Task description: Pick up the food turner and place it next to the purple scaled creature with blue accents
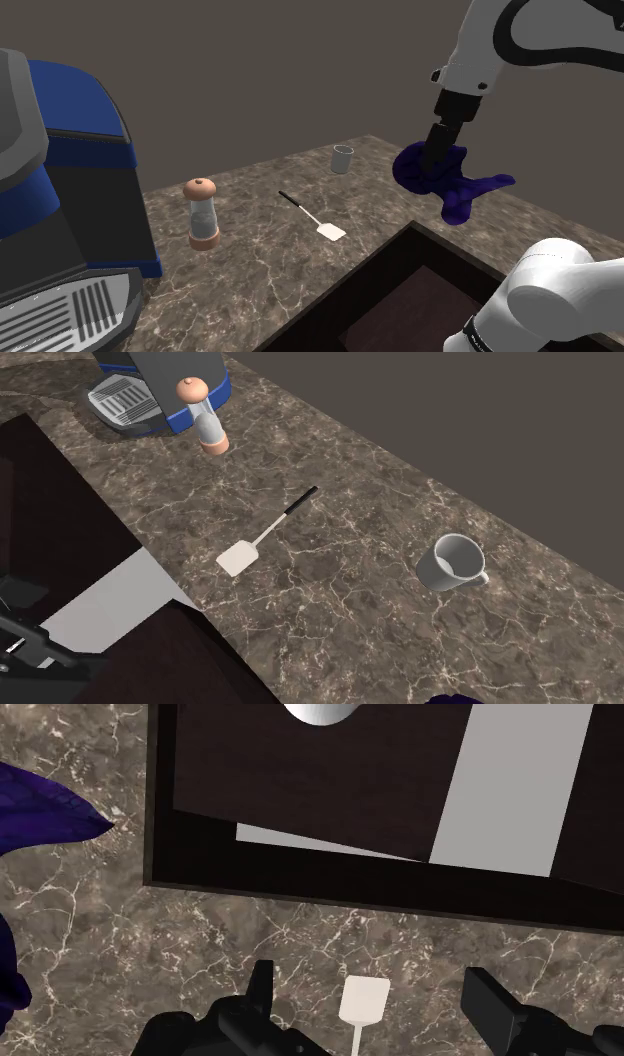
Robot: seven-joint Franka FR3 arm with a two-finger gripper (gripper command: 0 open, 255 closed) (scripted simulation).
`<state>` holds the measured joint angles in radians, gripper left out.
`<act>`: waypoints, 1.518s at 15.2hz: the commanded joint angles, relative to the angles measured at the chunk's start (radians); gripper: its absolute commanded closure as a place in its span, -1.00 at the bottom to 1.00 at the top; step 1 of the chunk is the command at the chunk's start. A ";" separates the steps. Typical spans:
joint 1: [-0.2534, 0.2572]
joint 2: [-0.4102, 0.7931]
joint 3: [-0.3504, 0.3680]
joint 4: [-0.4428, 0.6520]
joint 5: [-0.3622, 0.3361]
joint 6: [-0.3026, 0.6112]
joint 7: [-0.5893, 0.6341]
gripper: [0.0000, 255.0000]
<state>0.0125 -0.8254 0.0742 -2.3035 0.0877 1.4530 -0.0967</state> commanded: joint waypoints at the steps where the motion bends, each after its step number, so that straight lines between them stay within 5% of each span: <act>1: 0.000 0.000 0.000 0.000 0.000 0.000 0.000 -1.00; 12: -0.006 0.267 0.107 -0.074 0.033 0.383 0.094 -1.00; 23: -0.030 0.654 0.201 0.030 -0.032 0.701 0.224 -1.00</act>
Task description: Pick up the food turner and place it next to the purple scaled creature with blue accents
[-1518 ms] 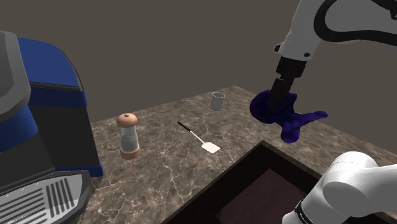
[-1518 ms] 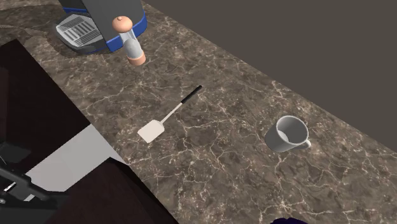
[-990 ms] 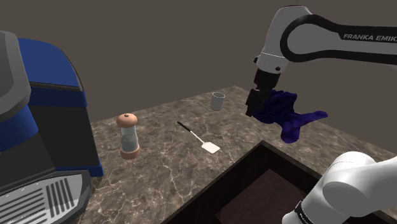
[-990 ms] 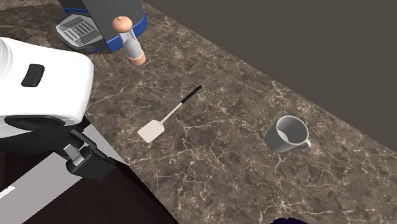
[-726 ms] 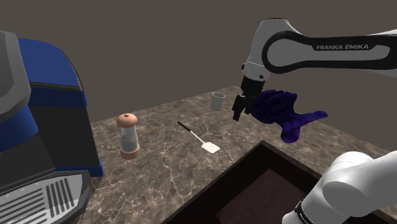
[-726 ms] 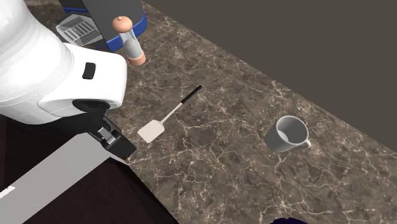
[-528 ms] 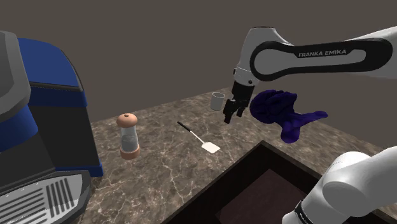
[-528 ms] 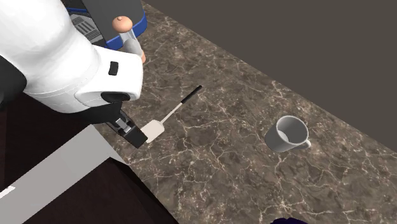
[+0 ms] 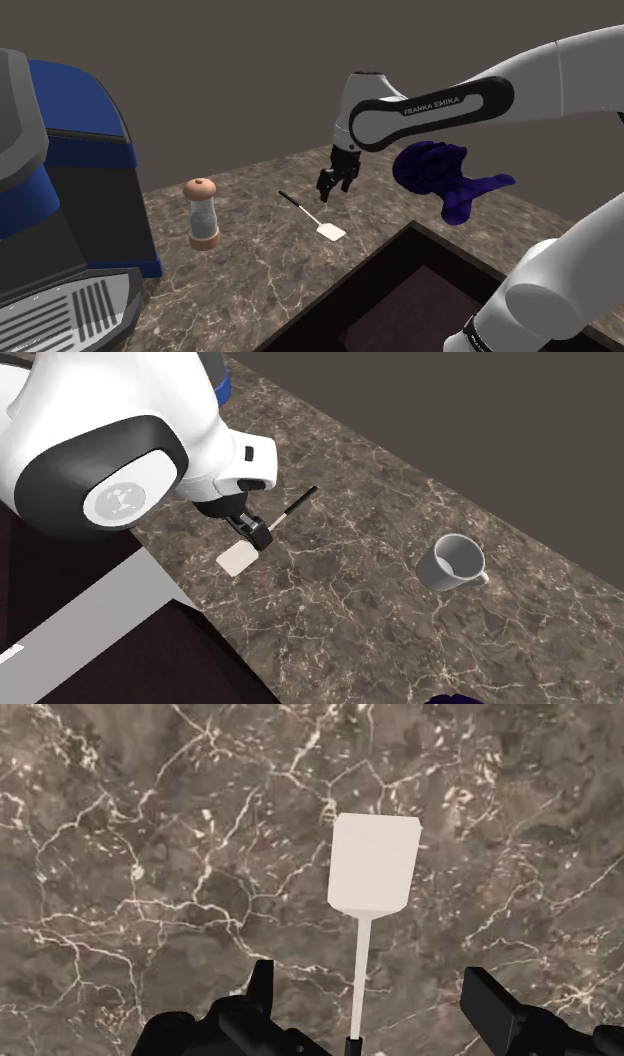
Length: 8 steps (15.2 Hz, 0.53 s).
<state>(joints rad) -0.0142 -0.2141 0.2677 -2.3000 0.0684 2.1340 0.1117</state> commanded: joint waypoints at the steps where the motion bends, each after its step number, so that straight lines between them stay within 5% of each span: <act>1: -0.005 0.081 0.013 0.044 -0.026 0.043 0.031 -1.00; 8: 0.001 0.299 0.028 0.160 -0.118 0.152 0.122 -1.00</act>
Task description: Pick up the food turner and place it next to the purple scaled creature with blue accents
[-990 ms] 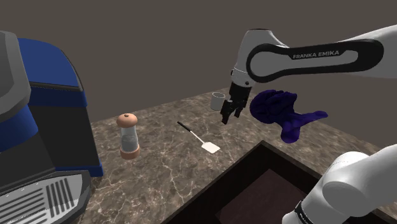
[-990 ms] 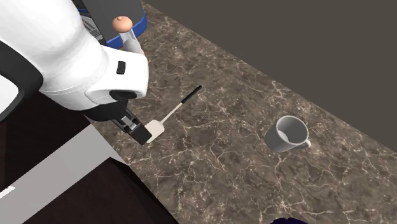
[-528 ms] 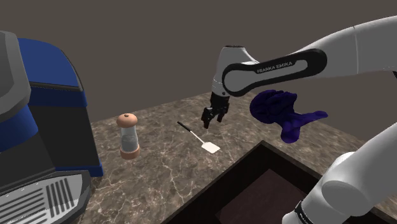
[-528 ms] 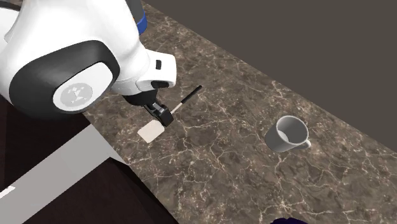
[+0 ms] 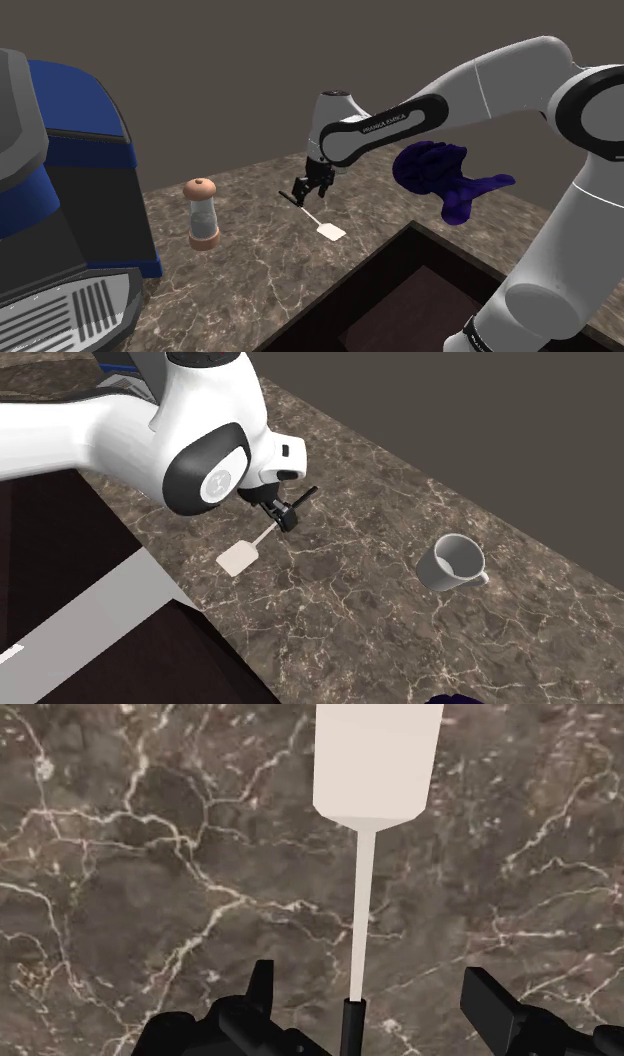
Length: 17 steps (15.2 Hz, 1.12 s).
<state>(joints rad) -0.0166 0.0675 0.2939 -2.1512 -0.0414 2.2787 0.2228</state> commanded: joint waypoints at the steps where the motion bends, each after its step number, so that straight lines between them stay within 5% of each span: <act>1: 0.004 0.026 0.001 0.006 -0.012 0.020 0.014 -1.00; 14: 0.007 0.075 -0.003 -0.014 -0.035 0.087 0.029 -1.00; 15: 0.007 0.075 -0.003 -0.014 -0.035 0.087 0.029 1.00; 17: 0.007 0.075 -0.003 -0.014 -0.035 0.087 0.029 1.00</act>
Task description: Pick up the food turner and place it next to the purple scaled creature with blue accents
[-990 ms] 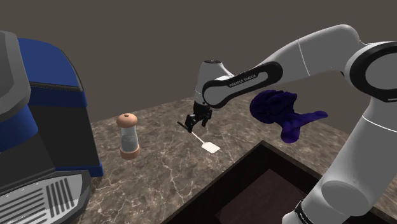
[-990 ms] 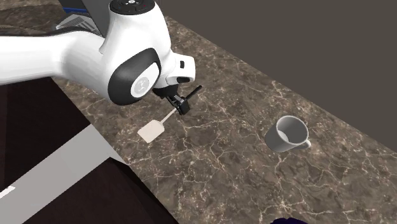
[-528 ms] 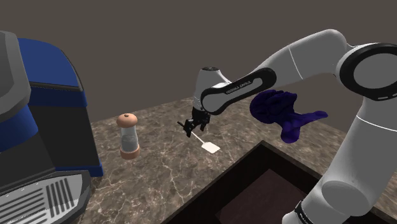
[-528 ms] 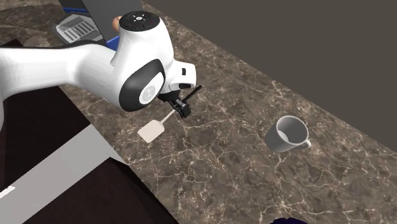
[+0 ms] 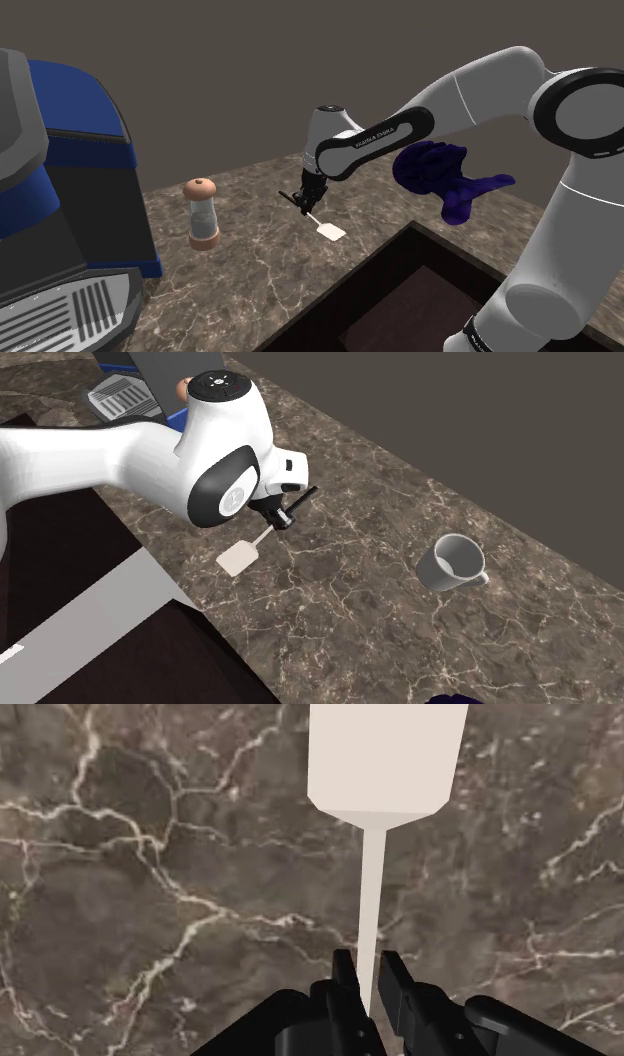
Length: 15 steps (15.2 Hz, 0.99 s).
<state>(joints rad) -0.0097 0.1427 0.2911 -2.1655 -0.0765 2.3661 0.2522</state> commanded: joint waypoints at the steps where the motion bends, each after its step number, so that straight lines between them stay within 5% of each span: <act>1: 0.000 0.000 0.000 0.000 0.000 0.000 0.000 1.00; 15: -0.004 -0.061 0.005 0.042 0.029 -0.100 -0.021 1.00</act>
<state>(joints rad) -0.0136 0.0881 0.2952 -2.1293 -0.0508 2.2788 0.2334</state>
